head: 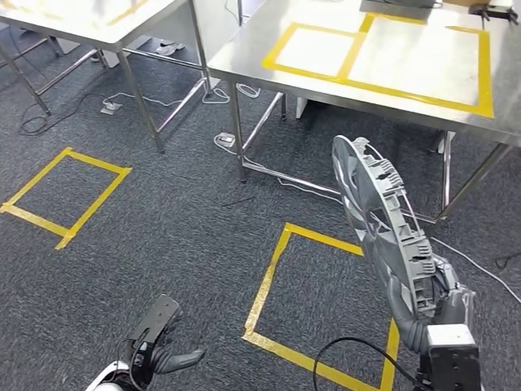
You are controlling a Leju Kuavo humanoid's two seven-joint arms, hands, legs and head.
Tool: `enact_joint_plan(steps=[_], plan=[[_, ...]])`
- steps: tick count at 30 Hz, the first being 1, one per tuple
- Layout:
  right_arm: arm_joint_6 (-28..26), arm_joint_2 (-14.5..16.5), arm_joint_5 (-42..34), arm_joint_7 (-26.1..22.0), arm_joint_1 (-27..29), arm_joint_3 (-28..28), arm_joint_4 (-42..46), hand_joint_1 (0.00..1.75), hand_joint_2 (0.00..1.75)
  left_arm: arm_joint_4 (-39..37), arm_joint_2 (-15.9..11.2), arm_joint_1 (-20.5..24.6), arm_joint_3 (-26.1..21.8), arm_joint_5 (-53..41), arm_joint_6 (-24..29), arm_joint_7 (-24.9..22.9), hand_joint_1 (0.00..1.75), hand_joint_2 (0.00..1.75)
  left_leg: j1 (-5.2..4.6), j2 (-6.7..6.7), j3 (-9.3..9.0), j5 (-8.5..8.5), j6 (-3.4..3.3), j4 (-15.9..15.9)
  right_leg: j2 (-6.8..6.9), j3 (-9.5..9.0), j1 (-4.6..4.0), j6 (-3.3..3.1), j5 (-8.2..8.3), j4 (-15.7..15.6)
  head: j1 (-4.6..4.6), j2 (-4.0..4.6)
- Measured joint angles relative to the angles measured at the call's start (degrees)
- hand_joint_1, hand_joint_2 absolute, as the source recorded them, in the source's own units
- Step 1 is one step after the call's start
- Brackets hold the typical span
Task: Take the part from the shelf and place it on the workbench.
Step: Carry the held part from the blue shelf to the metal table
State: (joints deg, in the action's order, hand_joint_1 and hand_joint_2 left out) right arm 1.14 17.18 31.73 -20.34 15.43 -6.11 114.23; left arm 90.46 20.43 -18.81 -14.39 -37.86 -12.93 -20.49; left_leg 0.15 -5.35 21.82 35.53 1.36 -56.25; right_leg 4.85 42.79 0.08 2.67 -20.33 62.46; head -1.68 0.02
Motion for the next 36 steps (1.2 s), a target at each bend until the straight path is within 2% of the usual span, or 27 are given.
enact_joint_plan(steps=[1,3,5,6,7,8,10,11,12,14,15,16,17,18,19,21,22,23,25,26,27,29,30,31,33,35,36], plan=[[0.0,0.0,0.0,0.0,0.0,0.0,0.0,1.75,1.75,-0.1,0.0,0.1,-0.2,0.0,0.0,0.1,0.00,1.75,-0.09,-0.36,-0.81,0.02,0.43,0.3,-0.45,-0.28,-0.13,-0.67,-0.51,0.0,0.00,0.00],[0.1,0.0,0.0,0.0,0.0,0.0,0.1,1.75,1.75,-0.3,0.0,0.5,-0.3,0.0,0.0,0.2,0.00,1.75,0.00,-0.14,-0.25,-2.22,1.31,-2.4,-2.38,-1.71,0.12,-1.66,-1.59,-0.4,-0.01,0.00],[0.1,0.0,0.0,-0.1,0.0,0.1,0.2,1.75,1.75,-0.7,-0.2,0.8,-0.5,0.0,0.0,0.4,0.00,1.75,0.32,2.16,4.55,-5.08,2.10,-9.8,-4.02,-3.84,0.50,-2.24,-2.64,-1.7,-0.21,0.00],[0.1,0.0,0.0,-0.1,0.0,0.1,0.2,1.75,1.75,-1.0,-0.2,0.9,-0.8,0.0,0.0,0.5,0.00,1.75,0.51,3.45,7.59,-5.02,2.37,-13.3,-4.79,-5.02,0.62,-2.40,-3.18,-2.5,-0.36,0.00],[0.2,0.0,0.0,-0.1,0.0,0.1,0.1,1.75,1.75,-1.3,-0.3,1.0,-1.1,0.0,0.0,0.6,0.00,1.75,0.65,4.22,10.39,-3.27,2.56,-15.6,-5.66,-6.36,0.72,-2.53,-3.75,-3.2,-0.46,0.00],[0.2,0.0,0.0,-0.1,0.1,0.1,0.1,1.75,1.75,-1.7,-0.3,1.0,-1.3,0.0,0.0,0.7,0.00,1.75,0.73,4.51,12.75,-0.41,2.60,-16.6,-6.63,-7.79,0.80,-2.57,-4.38,-3.9,-0.47,0.00],[0.2,0.0,0.0,-0.1,0.1,0.1,0.0,1.75,1.75,-2.2,-0.3,1.1,-1.7,0.0,0.0,0.9,0.00,1.75,0.77,4.67,16.06,4.78,2.39,-15.5,-8.66,-10.93,0.95,-2.51,-5.76,-5.2,-0.52,0.00],[0.3,0.0,0.0,-0.1,0.1,0.1,-0.1,1.75,1.75,-2.4,-0.3,1.1,-1.9,0.0,0.0,1.0,0.00,1.75,0.77,4.88,17.03,4.96,2.20,-13.6,-9.60,-12.49,1.01,-2.41,-6.49,-5.7,-0.55,0.00],[0.3,0.0,0.0,-0.1,0.1,0.1,-0.1,1.75,1.75,-2.6,-0.3,1.1,-2.1,0.0,0.0,1.0,0.00,1.75,0.78,5.45,17.61,2.17,1.97,-10.7,-10.44,-13.91,1.07,-2.25,-7.30,-6.2,-0.57,0.00],[0.4,0.1,0.0,-0.1,0.1,0.1,-0.2,1.75,1.75,-3.1,-0.3,1.0,-2.7,0.0,0.0,1.0,0.00,1.75,0.70,7.46,18.13,-9.16,1.39,-3.1,-12.01,-16.15,1.14,-1.66,-9.13,-6.7,-0.73,0.01],[0.4,0.1,0.0,-0.1,0.1,0.1,-0.3,1.75,1.75,-3.3,-0.3,0.9,-2.9,0.0,-0.1,1.0,0.00,1.75,0.53,8.30,17.99,-13.78,1.06,-0.2,-12.74,-17.06,1.17,-1.34,-10.17,-7.2,-0.79,0.01],[0.5,0.1,0.1,-0.1,0.1,0.2,-0.3,1.75,1.75,-3.4,-0.2,0.9,-3.0,0.0,-0.1,1.0,0.00,1.75,0.39,8.66,17.59,-16.08,0.65,1.6,-13.27,-17.98,1.17,-0.94,-10.68,-7.3,-0.90,0.01],[0.5,0.1,0.1,-0.1,0.1,0.2,-0.3,1.75,1.75,-3.4,-0.2,1.1,-3.1,0.0,-0.1,1.0,0.00,1.75,0.24,8.39,16.73,-16.11,0.24,2.3,-13.62,-18.68,1.14,-0.61,-10.91,-7.3,-0.90,0.02],[0.5,0.1,0.1,-0.1,0.1,0.2,-0.2,1.75,1.75,-3.5,-0.2,1.4,-3.1,0.0,-0.1,1.0,0.00,1.75,0.22,7.96,15.73,-15.52,-0.18,2.2,-12.97,-18.97,1.07,-0.31,-10.58,-6.4,-0.76,0.02],[0.6,0.1,0.1,-0.1,0.1,0.3,-0.2,1.75,1.75,-3.5,-0.1,1.6,-3.2,0.1,-0.1,1.0,0.00,1.75,0.25,7.44,14.58,-14.90,-0.63,2.3,-11.31,-18.21,0.90,0.07,-9.62,-3.8,-0.60,0.03],[0.7,0.1,0.1,-0.2,0.0,0.4,-0.2,1.75,1.75,-3.6,-0.2,1.7,-3.4,0.1,-0.1,1.1,0.00,1.75,0.19,6.35,12.15,-13.27,-1.32,2.3,-7.23,-13.73,0.52,0.60,-9.26,4.0,-0.32,0.03],[0.7,0.1,0.0,-0.3,0.0,0.4,-0.2,1.75,1.75,-3.8,-0.2,1.7,-3.5,0.1,-0.1,1.1,0.00,1.75,0.14,5.75,10.83,-12.22,-1.55,2.3,-5.87,-10.91,0.36,0.67,-10.63,7.7,-0.24,0.04],[0.7,0.1,0.1,-0.2,0.0,0.4,-0.2,1.75,1.75,-3.9,-0.1,1.6,-3.6,0.1,-0.1,1.1,0.00,1.75,0.10,5.20,9.41,-11.12,-1.69,2.4,-5.37,-8.42,0.24,0.60,-13.27,9.9,-0.21,0.03],[0.7,0.1,0.1,-0.2,0.0,0.4,-0.3,1.75,1.75,-4.1,-0.1,1.6,-3.8,0.0,0.0,1.1,0.00,1.75,0.04,4.35,6.07,-8.91,-1.87,2.7,-5.19,-4.90,-0.06,0.15,-18.87,10.1,-0.06,0.02],[0.7,0.1,0.2,-0.2,0.1,0.4,-0.3,1.75,1.75,-4.2,-0.1,1.6,-3.9,0.0,0.1,1.1,0.00,1.75,-0.04,3.98,4.21,-7.74,-1.91,3.0,-5.06,-3.73,-0.31,-0.25,-19.61,8.3,0.02,0.02],[0.7,0.1,0.2,-0.2,0.1,0.4,-0.3,1.75,1.75,-4.3,-0.1,1.6,-4.0,-0.1,0.1,1.1,0.00,1.75,-0.16,3.56,2.36,-6.55,-1.93,3.4,-4.61,-2.70,-0.71,-0.89,-17.45,5.6,0.10,0.02],[0.8,0.1,0.2,-0.1,0.1,0.4,-0.5,1.75,1.75,-4.7,0.0,1.6,-4.1,-0.2,0.1,1.1,0.00,1.75,-0.71,2.82,-0.69,-3.99,-1.78,3.4,-2.63,-0.81,-1.79,-2.40,-5.42,-1.3,0.24,0.02],[0.8,0.1,0.3,-0.1,0.1,0.4,-0.6,1.75,1.75,-4.9,0.0,1.5,-4.2,-0.3,0.1,1.0,0.00,1.75,-1.01,2.55,-1.76,-2.66,-1.63,3.3,-2.02,-0.27,-2.14,-2.86,-0.06,-3.3,0.12,0.03],[0.9,0.1,0.5,0.0,0.1,0.5,-0.6,1.75,1.75,-5.2,0.0,1.6,-4.3,-0.3,0.2,0.9,0.00,1.75,-1.26,2.30,-2.61,-1.63,-1.46,3.3,-1.87,0.01,-2.31,-3.05,3.04,-4.2,-0.11,0.03],[0.9,0.1,0.8,0.1,0.0,0.6,-0.6,1.75,1.75,-5.2,-0.1,1.9,-4.3,-0.4,0.5,1.0,0.00,1.75,-1.44,2.12,-2.92,-1.37,-1.03,1.8,-2.97,-0.57,-1.97,-3.16,2.45,-3.6,-0.34,0.03],[0.8,0.1,1.0,0.1,0.0,0.9,-0.5,1.75,1.75,-5.3,-0.2,2.2,-4.3,-0.4,0.9,1.1,0.00,1.75,-1.38,3.23,-0.22,-2.41,-0.47,-3.7,-3.86,-1.74,-1.46,-3.54,1.51,-4.0,-0.49,0.02],[0.8,0.1,1.0,0.1,0.0,1.1,-0.5,1.75,1.75,-5.3,-0.3,2.2,-4.3,-0.4,1.0,1.1,0.00,1.75,-1.25,4.00,1.97,-1.89,-0.19,-7.3,-4.31,-2.44,-1.21,-3.66,1.15,-4.4,-0.68,0.01]])
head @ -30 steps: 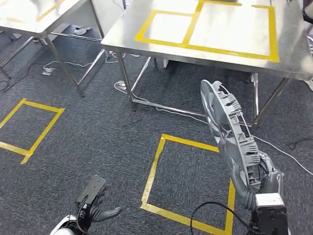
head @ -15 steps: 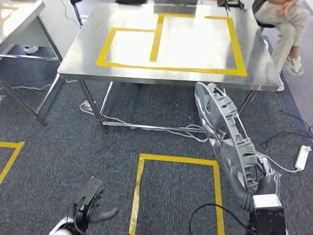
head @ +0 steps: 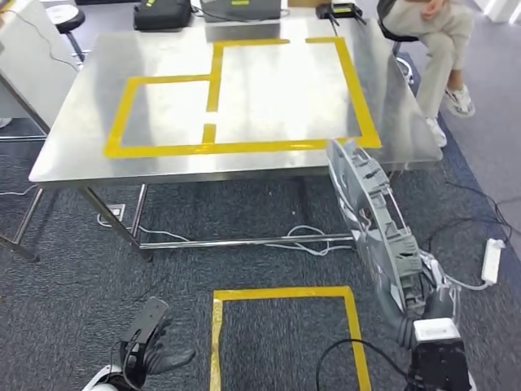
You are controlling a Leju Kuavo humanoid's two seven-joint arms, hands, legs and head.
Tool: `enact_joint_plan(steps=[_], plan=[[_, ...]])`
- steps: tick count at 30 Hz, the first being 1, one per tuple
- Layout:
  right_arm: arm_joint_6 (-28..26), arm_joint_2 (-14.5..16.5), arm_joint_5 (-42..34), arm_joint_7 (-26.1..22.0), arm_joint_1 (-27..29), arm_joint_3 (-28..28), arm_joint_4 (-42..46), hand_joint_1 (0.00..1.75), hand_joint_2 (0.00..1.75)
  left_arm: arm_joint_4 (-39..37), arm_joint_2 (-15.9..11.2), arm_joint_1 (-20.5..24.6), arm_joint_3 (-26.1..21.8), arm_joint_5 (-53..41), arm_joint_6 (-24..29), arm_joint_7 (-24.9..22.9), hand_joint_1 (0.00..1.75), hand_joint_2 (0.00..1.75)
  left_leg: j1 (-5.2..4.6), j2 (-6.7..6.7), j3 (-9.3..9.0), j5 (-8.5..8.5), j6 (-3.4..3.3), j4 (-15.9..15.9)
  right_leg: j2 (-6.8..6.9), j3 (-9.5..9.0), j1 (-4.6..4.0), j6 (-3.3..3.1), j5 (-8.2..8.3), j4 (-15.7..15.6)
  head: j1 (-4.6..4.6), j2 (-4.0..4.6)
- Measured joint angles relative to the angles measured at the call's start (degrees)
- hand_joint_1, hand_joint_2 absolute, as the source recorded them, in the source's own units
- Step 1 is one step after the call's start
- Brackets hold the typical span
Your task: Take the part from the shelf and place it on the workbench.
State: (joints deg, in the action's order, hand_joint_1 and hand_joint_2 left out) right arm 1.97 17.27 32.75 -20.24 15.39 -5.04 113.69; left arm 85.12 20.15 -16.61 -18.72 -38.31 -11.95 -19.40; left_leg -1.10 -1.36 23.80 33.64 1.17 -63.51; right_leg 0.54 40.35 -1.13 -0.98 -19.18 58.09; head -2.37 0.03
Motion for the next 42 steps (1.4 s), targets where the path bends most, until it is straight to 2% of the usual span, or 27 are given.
enact_joint_plan(steps=[1,2,3,4,5,6,7,8,9,10,13,15,17,22,24,28,30,32,33,34,35,36,37,38,39,40,42], plan=[[0.0,0.0,0.0,0.0,0.0,0.1,0.0,1.75,1.75,-0.1,0.0,0.0,0.0,0.0,0.1,0.0,0.00,1.75,0.18,0.62,2.34,1.54,0.25,-3.2,-0.45,-0.69,0.17,-0.06,-0.36,-0.4,-0.21,0.00],[0.0,0.0,0.0,0.0,0.0,0.3,0.0,1.75,1.75,-0.3,0.0,0.1,-0.1,0.0,0.1,0.0,0.00,1.75,0.39,0.89,4.44,3.81,0.46,-5.6,-0.90,-1.34,0.31,-0.04,-0.73,-0.6,-0.25,-0.01],[0.0,0.0,0.1,0.0,0.0,0.3,-0.1,1.75,1.75,-0.4,-0.1,0.1,-0.1,0.0,0.1,0.0,0.00,1.75,0.57,0.98,6.17,5.76,0.63,-6.9,-1.36,-1.98,0.43,0.03,-1.12,-0.8,-0.30,-0.01],[0.0,0.0,0.1,0.0,-0.1,0.4,-0.1,1.75,1.75,-0.6,-0.1,0.2,-0.2,0.0,0.1,0.0,0.00,1.75,0.73,1.01,7.42,6.40,0.77,-6.9,-1.78,-2.60,0.55,0.16,-1.51,-0.9,-0.31,-0.01],[0.0,0.0,0.1,0.0,-0.1,0.4,-0.1,1.75,1.75,-0.8,-0.1,0.2,-0.2,0.0,0.1,0.0,0.00,1.75,0.87,1.03,8.08,5.19,0.88,-5.7,-2.15,-3.17,0.66,0.32,-1.89,-1.0,-0.33,-0.01],[0.0,0.0,0.2,0.0,-0.1,0.4,-0.1,1.75,1.75,-1.0,-0.1,0.3,-0.2,0.0,0.2,0.0,0.00,1.75,0.99,1.06,8.24,2.23,0.97,-3.2,-2.49,-3.68,0.76,0.53,-2.24,-1.0,-0.33,-0.01],[0.0,0.0,0.2,0.0,-0.1,0.5,-0.1,1.75,1.75,-1.1,-0.1,0.3,-0.3,0.0,0.2,0.0,0.00,1.75,1.13,1.19,8.13,-1.66,1.03,-0.1,-2.73,-4.10,0.84,0.76,-2.51,-1.0,-0.33,-0.01],[0.0,0.0,0.2,0.0,-0.1,0.5,-0.1,1.75,1.75,-1.2,-0.1,0.3,-0.3,0.0,0.2,0.0,0.00,1.75,1.23,1.30,8.03,-4.52,0.96,3.2,-2.97,-4.37,0.87,1.03,-2.73,-0.9,-0.33,-0.01],[0.0,0.0,0.2,0.0,-0.1,0.5,-0.1,1.75,1.75,-1.3,-0.1,0.3,-0.4,0.0,0.2,0.1,0.00,1.75,1.24,1.40,7.97,-6.34,0.73,5.7,-3.16,-4.46,0.87,1.41,-2.99,-0.7,-0.33,-0.01],[0.0,0.0,0.2,0.0,-0.1,0.6,-0.1,1.75,1.75,-1.4,-0.1,0.3,-0.4,0.0,0.2,0.1,0.00,1.75,1.20,1.48,8.02,-7.02,0.36,7.1,-3.29,-4.49,0.87,1.85,-3.25,-0.6,-0.33,-0.01],[0.1,0.0,0.4,0.0,-0.1,0.7,-0.1,1.75,1.75,-1.5,-0.1,0.6,-0.7,0.0,0.2,0.2,0.00,1.75,1.06,1.42,7.81,-7.32,-0.92,7.8,-3.05,-4.62,1.01,3.16,-3.84,-0.4,-0.28,-0.01],[0.1,0.0,0.8,-0.1,-0.2,0.9,-0.1,1.75,1.75,-1.7,-0.1,0.7,-0.9,0.0,0.2,0.4,0.00,1.75,1.02,1.52,7.45,-7.45,-0.93,7.8,-2.36,-4.95,1.04,2.82,-3.95,-0.5,0.19,-0.01],[0.1,0.0,1.4,-0.3,-0.2,1.1,-0.1,1.75,1.75,-1.9,-0.1,0.8,-1.1,0.0,0.2,0.6,0.00,1.75,0.80,1.66,7.27,-7.19,-0.71,7.6,-2.01,-5.37,1.09,2.21,-3.79,-0.8,0.49,-0.01],[0.1,0.0,2.9,-0.8,-0.2,1.4,-0.1,1.75,1.75,-2.3,-0.1,0.8,-1.5,0.1,0.2,0.7,0.00,1.75,0.60,1.66,7.25,-7.06,-1.08,7.5,-2.00,-5.51,1.29,3.30,-3.58,-1.0,0.47,-0.01],[0.1,0.0,3.1,-0.9,-0.2,1.5,-0.1,1.75,1.75,-2.5,-0.1,0.9,-1.6,0.1,0.2,0.7,0.00,1.75,0.58,1.66,7.25,-7.03,-1.15,7.5,-2.00,-5.51,1.32,3.42,-3.61,-1.1,0.46,-0.01],[0.1,0.0,3.2,-1.0,-0.3,1.8,-0.1,1.75,1.75,-2.8,-0.2,1.2,-1.9,0.0,0.2,0.7,0.00,1.75,0.56,1.66,6.83,-7.54,-2.32,8.5,-1.92,-5.77,1.53,4.48,-3.33,-1.8,0.43,-0.01],[0.0,-0.1,3.3,-1.0,-0.3,1.9,-0.1,1.75,1.75,-2.9,-0.2,1.4,-2.0,0.0,0.2,0.8,0.00,1.75,1.07,1.75,6.01,-8.48,-2.70,10.1,-1.62,-4.72,1.45,4.81,-4.91,0.4,0.62,-0.01],[0.0,-0.1,3.2,-1.1,-0.3,1.9,-0.1,1.75,1.75,-3.1,-0.2,1.6,-2.2,0.0,0.3,0.8,0.00,1.75,1.36,1.94,5.72,-8.75,-2.73,10.6,-1.31,-1.63,1.76,5.24,-8.45,7.1,0.79,-0.01],[0.0,-0.1,3.2,-1.1,-0.3,1.9,-0.1,1.75,1.75,-3.3,-0.2,1.6,-2.3,0.0,0.3,0.8,0.00,1.75,1.47,2.12,5.72,-8.71,-2.56,10.5,-1.21,0.07,1.99,5.54,-9.98,10.9,0.78,-0.01],[0.0,-0.1,3.3,-1.1,-0.3,1.9,-0.1,1.75,1.75,-3.4,-0.2,1.6,-2.5,0.0,0.3,0.8,0.00,1.75,1.65,2.41,5.70,-8.64,-2.30,10.5,-1.15,1.09,2.26,5.86,-10.63,13.2,0.75,-0.01],[0.0,-0.1,3.3,-1.0,-0.3,1.9,-0.1,1.75,1.75,-3.5,-0.2,1.6,-2.6,0.0,0.3,0.8,0.00,1.75,1.91,2.80,5.69,-8.53,-1.91,10.3,-1.12,1.06,2.54,6.20,-10.25,13.5,0.74,-0.01],[0.0,-0.1,3.3,-1.0,-0.3,1.9,-0.2,1.75,1.75,-3.6,-0.2,1.6,-2.7,0.0,0.3,0.8,0.00,1.75,2.28,3.26,5.68,-8.36,-1.38,10.1,-1.14,-0.22,2.87,6.59,-8.87,11.3,0.74,-0.01],[0.0,-0.1,3.3,-1.0,-0.3,1.9,-0.2,1.75,1.75,-3.7,-0.2,1.6,-2.7,0.0,0.3,0.8,0.00,1.75,2.65,3.73,5.70,-8.06,-0.76,9.7,-1.32,-2.42,3.30,7.12,-7.09,7.5,0.76,-0.01],[0.0,-0.1,3.3,-1.0,-0.3,1.9,-0.2,1.75,1.75,-3.7,-0.2,1.6,-2.7,0.0,0.3,0.8,0.00,1.75,2.89,4.17,5.88,-7.66,-0.06,9.1,-1.98,-4.48,3.59,7.64,-6.12,4.0,0.93,-0.01],[0.0,-0.1,3.2,-1.1,-0.3,2.0,-0.2,1.75,1.75,-3.7,-0.3,1.7,-2.7,0.0,0.3,0.8,0.00,1.75,2.99,4.55,6.15,-7.25,0.56,8.4,-2.45,-6.01,3.83,7.54,-5.65,1.5,1.09,-0.01],[0.0,-0.1,3.2,-1.1,-0.3,2.0,-0.3,1.75,1.75,-3.7,-0.3,1.7,-2.8,0.0,0.3,0.9,0.00,1.75,3.00,4.85,6.42,-6.95,1.03,8.0,-2.88,-6.71,3.95,7.16,-5.81,0.4,1.08,-0.01],[0.0,-0.1,3.3,-1.1,-0.3,2.0,-0.3,1.75,1.75,-3.8,-0.3,1.7,-2.8,-0.1,0.3,1.0,0.00,1.75,3.05,5.18,6.73,-6.67,1.53,7.9,-2.92,-6.50,3.79,5.40,-6.50,0.8,0.73,-0.01]])
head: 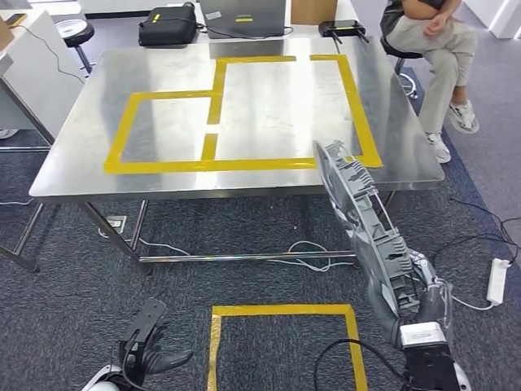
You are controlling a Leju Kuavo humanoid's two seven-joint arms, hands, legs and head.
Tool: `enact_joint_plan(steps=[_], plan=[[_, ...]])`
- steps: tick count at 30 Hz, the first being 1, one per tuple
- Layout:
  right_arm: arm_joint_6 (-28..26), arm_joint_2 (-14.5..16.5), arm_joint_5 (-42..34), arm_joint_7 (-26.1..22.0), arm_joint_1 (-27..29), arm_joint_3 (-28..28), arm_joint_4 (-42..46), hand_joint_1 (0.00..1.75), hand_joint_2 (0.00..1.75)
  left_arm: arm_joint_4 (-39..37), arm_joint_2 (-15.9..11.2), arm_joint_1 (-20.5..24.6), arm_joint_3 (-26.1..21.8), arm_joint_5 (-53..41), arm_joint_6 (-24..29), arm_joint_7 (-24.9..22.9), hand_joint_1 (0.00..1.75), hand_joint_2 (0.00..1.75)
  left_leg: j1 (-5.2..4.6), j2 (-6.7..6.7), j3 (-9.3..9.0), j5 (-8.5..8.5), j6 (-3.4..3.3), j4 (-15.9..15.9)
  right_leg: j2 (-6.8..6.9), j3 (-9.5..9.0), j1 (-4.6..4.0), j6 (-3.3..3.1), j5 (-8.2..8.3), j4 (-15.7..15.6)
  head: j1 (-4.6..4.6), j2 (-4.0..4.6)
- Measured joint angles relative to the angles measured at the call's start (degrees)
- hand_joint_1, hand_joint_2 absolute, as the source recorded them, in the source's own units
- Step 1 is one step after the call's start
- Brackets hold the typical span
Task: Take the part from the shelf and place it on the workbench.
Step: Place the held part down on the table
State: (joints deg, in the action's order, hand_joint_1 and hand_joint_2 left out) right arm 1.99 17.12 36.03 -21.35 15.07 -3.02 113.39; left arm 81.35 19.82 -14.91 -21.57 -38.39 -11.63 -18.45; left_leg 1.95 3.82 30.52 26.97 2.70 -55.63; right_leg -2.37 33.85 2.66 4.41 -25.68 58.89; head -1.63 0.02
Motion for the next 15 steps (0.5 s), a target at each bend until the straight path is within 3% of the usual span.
enact_joint_plan(steps=[2,3,6,7,8,9,11,12,13,15], plan=[[0.0,0.0,0.1,-0.1,0.0,0.0,0.0,1.75,1.75,-0.2,0.0,0.1,-0.1,-0.1,-0.1,0.2,0.00,1.75,0.18,-0.80,0.30,0.50,0.36,-0.8,0.21,0.07,-0.23,-1.23,-0.35,0.3,-0.45,0.00],[0.0,0.0,0.1,-0.2,0.0,0.0,0.0,1.75,1.75,-0.3,0.0,0.2,-0.1,-0.2,-0.2,0.5,0.00,1.75,0.15,-1.55,1.23,1.41,0.45,-2.8,0.36,-0.06,-0.32,-1.71,-0.49,0.3,-0.60,0.00],[0.0,0.0,0.2,-0.8,0.0,0.1,0.0,1.75,1.75,-1.3,-0.2,0.9,-0.5,-0.5,-0.2,1.1,0.00,1.75,-0.25,-3.06,7.70,5.73,0.12,-14.1,0.89,-0.46,-0.80,-2.53,-0.98,0.2,-1.04,0.00],[0.0,0.0,0.5,-1.0,0.0,0.1,0.0,1.75,1.75,-1.7,-0.2,1.0,-0.7,-0.7,-0.2,1.3,0.00,1.75,-0.38,-3.10,9.64,6.18,-0.10,-16.8,1.00,-0.66,-0.98,-2.66,-1.19,0.2,-1.08,0.00],[0.0,0.0,0.7,-1.3,0.0,0.1,0.0,1.75,1.75,-2.0,-0.3,1.1,-0.9,-0.8,-0.2,1.4,0.00,1.75,-0.52,-3.10,10.64,5.45,-0.39,-17.6,1.06,-0.96,-1.13,-2.72,-1.46,0.2,-1.08,0.00],[0.0,0.0,1.0,-1.5,0.0,0.1,0.0,1.75,1.75,-2.4,-0.3,1.1,-1.2,-0.9,-0.2,1.6,0.00,1.75,-0.70,-3.10,10.52,3.64,-0.74,-16.3,1.09,-1.40,-1.25,-2.71,-1.78,0.2,-1.09,0.00],[0.0,0.0,1.4,-1.8,0.0,0.1,0.0,1.75,1.75,-2.8,-0.3,1.2,-1.4,-1.0,-0.2,1.8,0.00,1.75,-1.14,-3.26,7.94,-1.24,-1.60,-9.4,1.15,-2.40,-1.39,-2.48,-2.56,0.2,-1.07,0.00],[0.0,0.0,1.4,-1.9,0.0,0.1,0.0,1.75,1.75,-2.9,-0.3,1.3,-1.5,-1.0,-0.2,1.9,0.00,1.75,-1.36,-3.39,6.48,-2.57,-1.89,-5.9,1.16,-2.79,-1.52,-2.23,-2.99,0.2,-1.08,0.00],[-0.1,0.0,1.5,-2.0,0.0,0.1,0.0,1.75,1.75,-3.1,-0.3,1.4,-1.5,-1.1,-0.2,1.9,0.00,1.75,-1.54,-3.51,5.49,-3.08,-2.00,-3.6,1.16,-3.01,-1.62,-1.93,-3.31,0.1,-1.06,0.00],[-0.3,0.0,2.0,-2.2,0.0,0.2,0.0,1.75,1.75,-3.4,-0.3,1.7,-1.7,-1.2,-0.2,2.0,0.00,1.75,-1.69,-3.50,4.79,-2.37,-2.13,-2.0,1.20,-3.55,-1.73,-1.13,-3.44,-0.2,-1.08,0.00]])
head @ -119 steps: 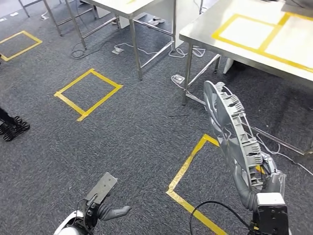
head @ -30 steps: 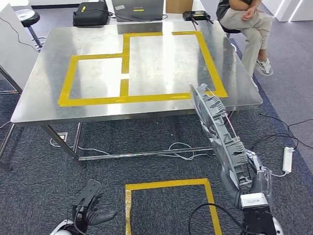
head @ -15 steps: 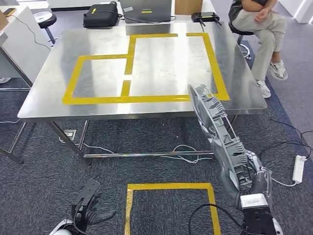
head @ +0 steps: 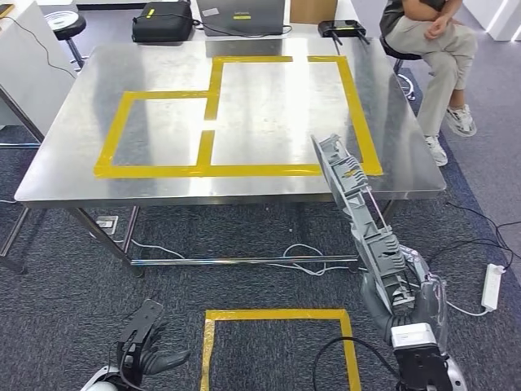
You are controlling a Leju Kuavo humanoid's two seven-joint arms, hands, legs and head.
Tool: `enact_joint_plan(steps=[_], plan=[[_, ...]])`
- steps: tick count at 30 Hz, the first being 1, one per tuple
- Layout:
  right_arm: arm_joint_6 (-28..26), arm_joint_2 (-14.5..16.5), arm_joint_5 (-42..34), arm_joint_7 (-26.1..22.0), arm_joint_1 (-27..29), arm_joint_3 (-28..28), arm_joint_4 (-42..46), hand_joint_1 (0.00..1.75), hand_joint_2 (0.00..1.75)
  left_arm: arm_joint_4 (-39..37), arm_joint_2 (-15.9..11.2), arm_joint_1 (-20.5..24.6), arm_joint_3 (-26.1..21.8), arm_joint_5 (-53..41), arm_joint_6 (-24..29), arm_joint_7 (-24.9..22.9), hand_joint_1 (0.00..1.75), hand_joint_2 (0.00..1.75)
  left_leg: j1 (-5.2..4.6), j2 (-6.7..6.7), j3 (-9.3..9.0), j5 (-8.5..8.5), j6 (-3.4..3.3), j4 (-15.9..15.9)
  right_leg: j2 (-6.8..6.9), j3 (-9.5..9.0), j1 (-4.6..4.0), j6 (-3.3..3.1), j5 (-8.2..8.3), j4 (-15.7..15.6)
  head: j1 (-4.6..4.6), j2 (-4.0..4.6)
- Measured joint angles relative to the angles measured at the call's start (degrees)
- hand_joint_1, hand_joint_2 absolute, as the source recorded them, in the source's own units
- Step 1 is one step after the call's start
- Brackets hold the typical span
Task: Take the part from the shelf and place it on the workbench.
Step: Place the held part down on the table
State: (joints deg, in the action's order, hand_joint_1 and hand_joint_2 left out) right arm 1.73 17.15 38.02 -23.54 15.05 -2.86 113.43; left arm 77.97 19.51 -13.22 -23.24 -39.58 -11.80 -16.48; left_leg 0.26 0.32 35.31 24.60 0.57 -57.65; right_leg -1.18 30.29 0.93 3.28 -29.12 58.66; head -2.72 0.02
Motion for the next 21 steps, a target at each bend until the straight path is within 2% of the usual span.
enact_joint_plan(steps=[2,3,4,6,7,8,9,10,12,13,14,17,18,20,21], plan=[[-0.7,0.0,1.9,-0.6,0.0,0.2,0.1,1.75,1.75,-0.4,0.0,0.3,-0.3,-0.1,0.0,0.2,0.00,1.75,0.16,0.26,-0.69,0.41,-0.48,0.3,0.31,-0.22,0.13,0.73,-0.17,0.5,0.04,0.01],[-1.4,-0.1,3.3,-1.1,0.0,0.4,0.1,1.75,1.75,-0.6,0.0,0.5,-0.5,-0.2,0.0,0.4,0.00,1.75,0.22,0.36,-1.22,0.70,-0.81,0.3,0.50,0.46,0.14,0.94,-0.56,1.9,0.20,0.01],[-2.2,-0.2,4.9,-1.5,-0.1,0.8,0.2,1.75,1.75,-0.9,0.0,0.7,-0.7,-0.4,0.0,0.7,0.00,1.75,0.27,0.43,-1.76,1.03,-1.09,0.4,0.66,2.05,0.15,1.08,-1.27,4.8,0.28,0.01],[-4.1,-0.4,8.4,-2.0,-0.1,2.0,0.4,1.75,1.75,-1.7,-0.1,1.1,-1.2,-0.7,0.0,1.1,0.00,1.75,0.16,0.44,-2.70,1.92,-1.50,0.4,0.76,7.00,0.08,1.13,-3.65,12.5,0.52,0.00],[-5.0,-0.6,10.3,-1.9,-0.1,2.8,0.5,1.75,1.75,-2.1,-0.1,1.2,-1.4,-1.0,0.0,1.3,0.00,1.75,0.10,0.47,-3.29,2.43,-1.57,0.4,0.76,9.36,0.03,1.12,-4.80,15.4,0.57,0.00],[-5.8,-0.8,12.3,-1.6,-0.1,3.7,0.7,1.75,1.75,-2.6,-0.1,1.3,-1.7,-1.2,0.0,1.6,0.00,1.75,0.06,0.50,-4.01,3.00,-1.60,0.4,0.75,10.93,-0.04,1.07,-5.23,16.5,0.64,0.00],[-6.6,-1.0,14.4,-1.2,-0.2,4.8,0.8,1.75,1.75,-3.1,-0.1,1.5,-2.1,-1.4,0.0,1.8,0.00,1.75,0.04,0.55,-4.88,3.63,-1.55,0.4,0.75,11.51,-0.13,0.97,-4.63,15.7,0.69,0.00],[-7.2,-1.2,16.8,-0.6,-0.2,6.2,0.9,1.75,1.75,-3.7,-0.1,1.8,-2.5,-1.8,0.0,2.1,0.00,1.75,0.03,0.59,-5.90,4.34,-1.45,0.4,0.74,11.24,-0.23,0.78,-2.74,13.0,0.75,0.00],[-8.1,-2.0,22.1,1.2,-0.7,9.8,0.9,1.75,1.75,-4.9,-0.3,2.7,-3.4,-2.4,0.1,2.5,0.00,1.75,-0.03,0.60,-7.72,5.87,-1.04,0.3,0.73,9.87,-0.45,0.26,3.14,5.9,0.82,0.00],[-8.4,-2.5,24.7,2.2,-1.1,11.8,0.9,1.75,1.75,-5.6,-0.4,3.3,-3.9,-2.6,0.2,2.6,0.00,1.75,-0.10,0.58,-8.24,6.52,-0.74,0.4,0.73,9.29,-0.60,-0.11,5.26,3.3,0.85,0.00],[-8.6,-3.0,27.0,3.3,-1.6,13.7,0.9,1.75,1.75,-6.2,-0.5,3.8,-4.2,-2.7,0.5,2.4,0.00,1.75,-0.15,0.56,-8.65,6.91,-0.38,0.6,0.70,9.02,-0.73,-0.49,6.54,1.9,0.85,0.00],[-8.7,-4.5,32.1,6.4,-3.4,18.6,0.6,1.75,1.75,-7.5,-0.8,5.1,-4.7,-2.4,1.6,1.7,0.00,1.75,-0.22,0.51,-8.89,6.38,0.66,0.0,0.63,7.88,-0.65,-1.63,6.55,0.9,0.84,0.00],[-8.4,-5.0,33.4,7.4,-4.0,20.1,0.5,1.75,1.75,-7.9,-0.9,5.6,-4.9,-2.5,1.8,1.6,0.00,1.75,-0.21,0.47,-7.96,6.05,0.97,-1.7,0.67,7.29,-0.51,-1.95,6.37,0.5,0.75,0.00],[-7.5,-6.1,36.1,9.5,-5.4,22.8,0.1,1.75,1.75,-9.0,-1.0,6.6,-5.7,-2.9,1.9,1.7,0.00,1.75,-0.10,0.38,-4.08,6.80,1.54,-7.4,0.71,6.24,-0.33,-2.37,5.79,0.1,0.56,0.00],[-7.0,-6.6,37.3,10.5,-5.8,23.8,-0.2,1.75,1.75,-9.5,-1.1,6.9,-6.1,-3.3,1.8,1.8,0.00,1.75,-0.01,0.37,-1.56,8.11,1.79,-10.6,0.71,5.78,-0.30,-2.47,5.37,0.0,0.46,0.00]])
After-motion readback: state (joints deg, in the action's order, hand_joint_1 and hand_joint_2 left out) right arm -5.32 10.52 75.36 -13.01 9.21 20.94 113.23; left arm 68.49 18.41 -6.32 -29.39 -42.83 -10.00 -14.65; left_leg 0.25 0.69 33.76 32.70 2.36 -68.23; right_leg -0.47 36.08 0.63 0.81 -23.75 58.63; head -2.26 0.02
